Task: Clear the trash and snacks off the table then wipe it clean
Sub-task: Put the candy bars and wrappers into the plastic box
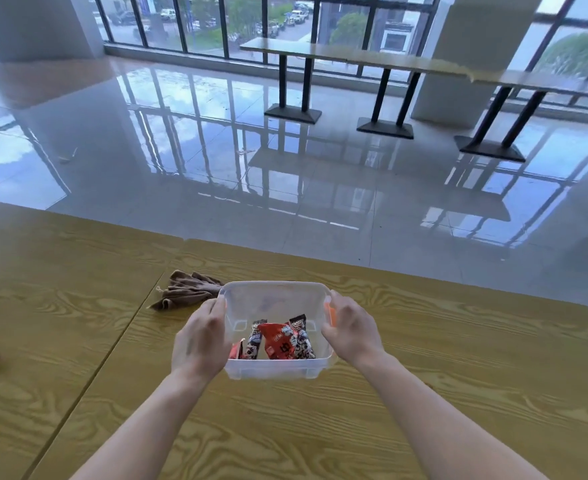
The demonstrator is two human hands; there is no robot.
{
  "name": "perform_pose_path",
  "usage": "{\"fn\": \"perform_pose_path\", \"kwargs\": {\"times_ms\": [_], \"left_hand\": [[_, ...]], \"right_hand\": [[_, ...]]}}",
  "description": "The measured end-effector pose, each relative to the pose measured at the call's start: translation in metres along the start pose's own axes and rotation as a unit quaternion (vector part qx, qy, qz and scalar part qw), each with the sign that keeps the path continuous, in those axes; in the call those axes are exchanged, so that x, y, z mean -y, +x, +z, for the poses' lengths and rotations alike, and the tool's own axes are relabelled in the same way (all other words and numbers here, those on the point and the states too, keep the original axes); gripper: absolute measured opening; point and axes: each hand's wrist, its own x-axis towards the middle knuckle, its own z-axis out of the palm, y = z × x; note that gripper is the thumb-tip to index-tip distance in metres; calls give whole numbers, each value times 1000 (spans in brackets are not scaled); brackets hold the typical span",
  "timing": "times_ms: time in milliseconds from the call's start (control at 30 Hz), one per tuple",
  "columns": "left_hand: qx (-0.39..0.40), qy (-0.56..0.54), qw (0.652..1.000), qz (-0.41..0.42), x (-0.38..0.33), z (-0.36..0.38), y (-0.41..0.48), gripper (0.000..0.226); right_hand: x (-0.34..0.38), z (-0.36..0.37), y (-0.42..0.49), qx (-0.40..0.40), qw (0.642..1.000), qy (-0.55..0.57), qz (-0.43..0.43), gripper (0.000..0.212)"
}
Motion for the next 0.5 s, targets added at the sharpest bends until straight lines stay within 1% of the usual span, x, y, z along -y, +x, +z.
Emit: {"fn": "perform_pose_path", "kwargs": {"times_ms": [133, 233, 433, 500], "left_hand": [[-6, -5, 999, 49, -23, 3, 8, 46], [1, -7, 996, 87, -44, 6, 14, 46], [14, -20, 984, 176, -98, 19, 22, 47], [21, -30, 980, 197, -121, 25, 23, 47]], "right_hand": [[-16, -20, -11, -31, 999, -9, 24, 27], [-30, -35, -24, -62, 997, -14, 54, 17], [-67, -67, -52, -119, 985, -29, 122, 15], [-83, -79, -61, -130, 981, -33, 143, 20]]}}
